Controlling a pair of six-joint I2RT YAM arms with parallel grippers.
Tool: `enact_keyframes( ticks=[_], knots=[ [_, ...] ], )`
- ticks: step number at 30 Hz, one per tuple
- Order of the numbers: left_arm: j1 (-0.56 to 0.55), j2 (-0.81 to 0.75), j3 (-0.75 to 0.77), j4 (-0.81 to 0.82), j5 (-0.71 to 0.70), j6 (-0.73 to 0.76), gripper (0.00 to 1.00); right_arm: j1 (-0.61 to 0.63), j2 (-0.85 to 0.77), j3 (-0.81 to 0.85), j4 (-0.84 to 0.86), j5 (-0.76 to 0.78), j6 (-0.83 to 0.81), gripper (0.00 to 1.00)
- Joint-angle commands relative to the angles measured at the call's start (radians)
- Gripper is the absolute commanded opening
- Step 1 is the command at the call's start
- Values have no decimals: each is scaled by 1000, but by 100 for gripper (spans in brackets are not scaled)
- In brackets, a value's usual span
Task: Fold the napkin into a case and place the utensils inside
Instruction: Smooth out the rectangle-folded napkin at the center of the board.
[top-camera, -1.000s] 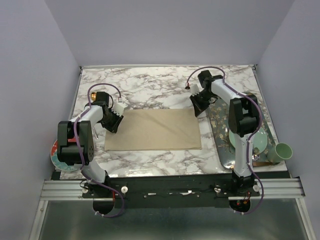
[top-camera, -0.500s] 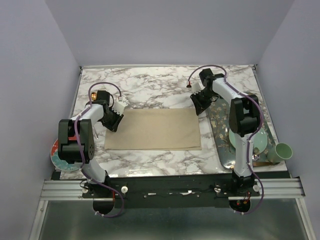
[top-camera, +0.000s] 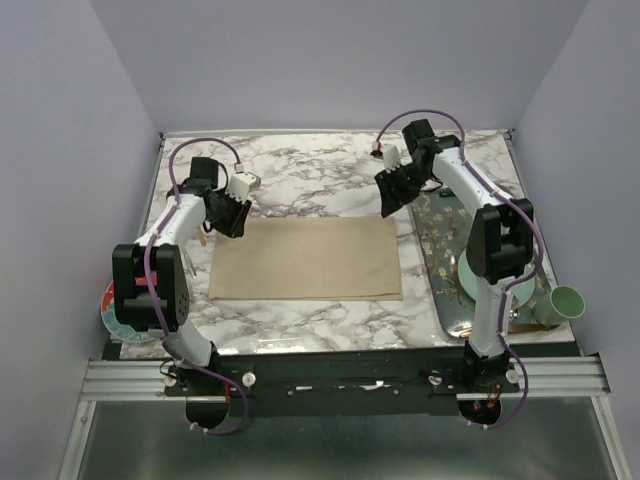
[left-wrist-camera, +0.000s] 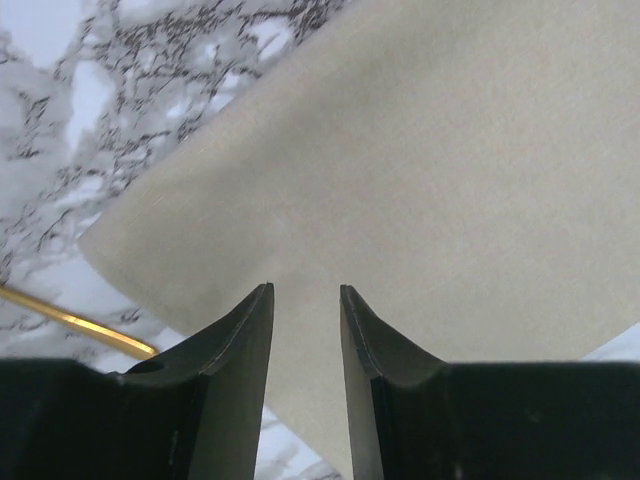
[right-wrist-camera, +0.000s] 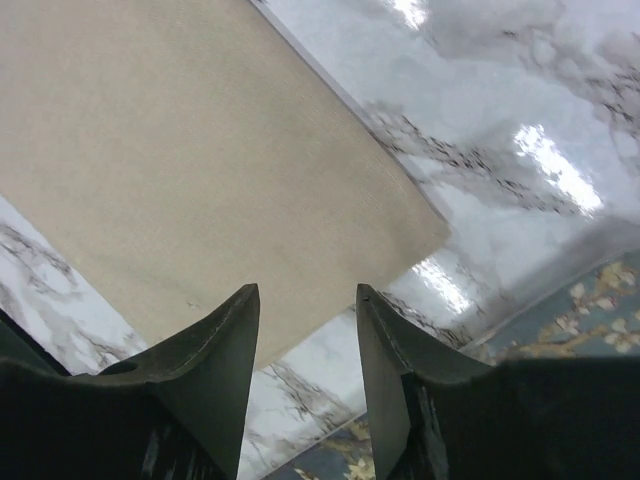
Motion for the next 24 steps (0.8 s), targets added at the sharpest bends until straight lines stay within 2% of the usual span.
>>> enact_keyframes(
  ticks=[1,3,4,5,6,7,8,11,12,14,16,17,18,19,20,21,22,23,24],
  knots=[
    [-39,93,53,32,95,-121,44,32,70,58,5,-145,66,54],
    [-36,60,57,51,194,-198,49,32,44,46,61,-233,107,63],
    [-36,-25,24,141,241,-235,53,32,-11,36,85,-257,123,67],
    [-37,-73,-1,191,239,-282,58,32,-55,21,164,-274,142,82],
    [-40,-116,-18,231,233,-330,79,33,-100,-14,214,-284,173,97],
    [-39,-182,-24,274,235,-344,94,32,-193,-33,272,-278,186,100],
    [-40,-207,-22,297,220,-356,99,33,-236,-49,397,-268,195,100],
    [-45,-271,-27,438,169,-418,99,32,-325,-123,669,-181,239,100],
    [-45,-279,-32,476,170,-431,99,32,-323,-132,734,-63,318,100],
    [-45,-252,-58,623,184,-520,99,30,-287,-73,770,24,429,100],
    [-39,-166,3,587,236,-626,99,22,-191,27,695,-166,500,100],
    [-39,-129,30,573,315,-673,99,24,-166,54,681,-232,553,100],
    [-50,-95,42,584,419,-741,99,24,-146,35,703,-334,687,100],
    [-65,-59,27,642,422,-831,99,25,-146,-5,760,-375,774,100],
    [-95,-55,-13,726,422,-984,99,25,-152,-127,915,-405,860,100],
    [-111,-60,-65,834,414,-1078,99,28,-170,-192,1005,-439,1029,100],
    [-125,-63,-170,1042,398,-1153,99,33,-177,-253,1115,-444,1110,100],
    [-140,-52,-208,1117,378,-1297,99,38,-174,-310,1277,-447,1179,100],
    [-166,-34,-234,1178,370,-1357,99,47,-160,-364,1333,-473,1286,100]
  ],
)
